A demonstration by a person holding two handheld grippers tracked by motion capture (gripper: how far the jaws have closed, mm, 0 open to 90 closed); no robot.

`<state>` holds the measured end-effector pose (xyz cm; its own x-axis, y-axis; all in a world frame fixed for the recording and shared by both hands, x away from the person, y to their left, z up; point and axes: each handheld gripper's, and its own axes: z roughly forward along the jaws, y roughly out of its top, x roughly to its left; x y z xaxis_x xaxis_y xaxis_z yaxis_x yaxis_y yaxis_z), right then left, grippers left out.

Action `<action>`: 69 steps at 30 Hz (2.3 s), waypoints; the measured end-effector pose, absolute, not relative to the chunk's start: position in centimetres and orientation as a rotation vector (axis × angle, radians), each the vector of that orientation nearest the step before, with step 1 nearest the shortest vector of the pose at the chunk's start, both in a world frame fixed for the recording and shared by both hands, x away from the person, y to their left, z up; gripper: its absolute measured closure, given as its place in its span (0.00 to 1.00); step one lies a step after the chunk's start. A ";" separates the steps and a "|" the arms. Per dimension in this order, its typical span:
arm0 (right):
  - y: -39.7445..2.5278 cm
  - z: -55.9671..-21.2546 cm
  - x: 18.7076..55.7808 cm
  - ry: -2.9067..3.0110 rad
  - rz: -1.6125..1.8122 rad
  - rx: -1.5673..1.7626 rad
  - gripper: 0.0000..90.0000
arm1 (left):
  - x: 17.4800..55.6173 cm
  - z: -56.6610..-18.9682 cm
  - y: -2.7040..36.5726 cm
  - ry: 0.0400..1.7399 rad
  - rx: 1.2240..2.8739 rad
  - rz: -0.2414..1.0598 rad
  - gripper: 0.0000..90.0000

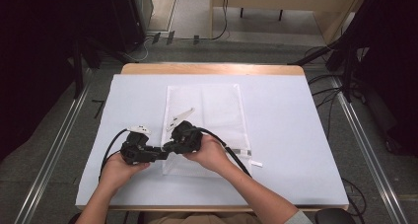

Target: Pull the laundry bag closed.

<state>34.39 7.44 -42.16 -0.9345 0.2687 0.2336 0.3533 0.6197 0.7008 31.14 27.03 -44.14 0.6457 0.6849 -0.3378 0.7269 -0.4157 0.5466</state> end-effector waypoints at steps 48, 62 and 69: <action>7.2 -43.7 34.9 -2.716 -1.170 -0.518 0.98 | 31.2 -43.5 26.9 1.127 2.220 -0.136 0.99; 6.5 -44.1 35.2 -2.723 -1.165 -0.527 0.98 | 31.0 -43.6 27.4 1.082 2.223 -0.127 0.99; 6.2 -44.0 35.0 -2.756 -1.179 -0.517 0.98 | 31.0 -43.5 27.5 1.073 2.209 -0.111 0.99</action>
<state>35.04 6.22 -44.05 -0.9375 0.2686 0.2214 0.3456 0.6427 0.6837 31.03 27.53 -43.49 0.6583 0.6676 -0.3478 0.7248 -0.4372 0.5325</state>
